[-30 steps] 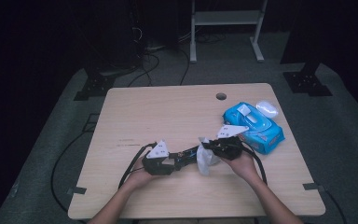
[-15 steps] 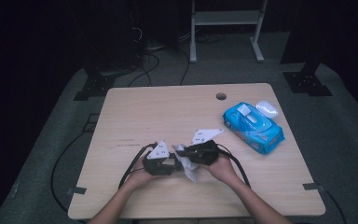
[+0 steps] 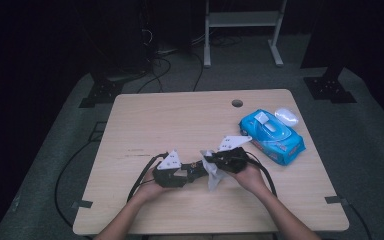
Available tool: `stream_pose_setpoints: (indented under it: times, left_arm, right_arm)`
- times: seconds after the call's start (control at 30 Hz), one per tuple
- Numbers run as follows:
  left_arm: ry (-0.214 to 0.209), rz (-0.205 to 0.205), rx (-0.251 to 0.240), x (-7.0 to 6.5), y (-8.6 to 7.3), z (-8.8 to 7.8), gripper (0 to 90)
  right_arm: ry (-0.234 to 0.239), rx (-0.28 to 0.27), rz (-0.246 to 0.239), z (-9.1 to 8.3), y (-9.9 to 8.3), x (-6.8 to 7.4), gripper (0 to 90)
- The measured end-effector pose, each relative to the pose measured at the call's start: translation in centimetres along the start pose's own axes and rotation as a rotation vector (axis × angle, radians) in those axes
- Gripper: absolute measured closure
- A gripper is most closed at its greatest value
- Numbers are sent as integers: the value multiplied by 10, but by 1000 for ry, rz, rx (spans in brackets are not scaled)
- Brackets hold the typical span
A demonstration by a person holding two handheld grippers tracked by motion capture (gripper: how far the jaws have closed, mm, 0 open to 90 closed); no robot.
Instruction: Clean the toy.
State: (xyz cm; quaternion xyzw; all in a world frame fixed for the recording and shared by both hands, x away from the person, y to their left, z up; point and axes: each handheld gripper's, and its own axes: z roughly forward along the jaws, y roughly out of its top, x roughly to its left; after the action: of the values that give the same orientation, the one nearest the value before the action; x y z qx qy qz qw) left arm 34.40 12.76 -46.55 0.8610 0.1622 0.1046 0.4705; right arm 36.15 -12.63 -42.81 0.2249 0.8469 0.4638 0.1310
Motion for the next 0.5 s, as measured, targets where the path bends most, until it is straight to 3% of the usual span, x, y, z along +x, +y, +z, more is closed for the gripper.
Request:
stream_pose_setpoints:
  times: [0.07,0.33,0.5]
  left_arm:
    - [2,4,0,0,0,0,583]
    - [-3,-2,-6,1,0,0,583]
    - [0,3,-1,0,0,0,583]
  right_arm:
    - [-19,-9,33,-10,-6,-9,850]
    - [-73,7,62,-28,-17,-25,850]
    - [-53,-9,62,-26,-12,-19,850]
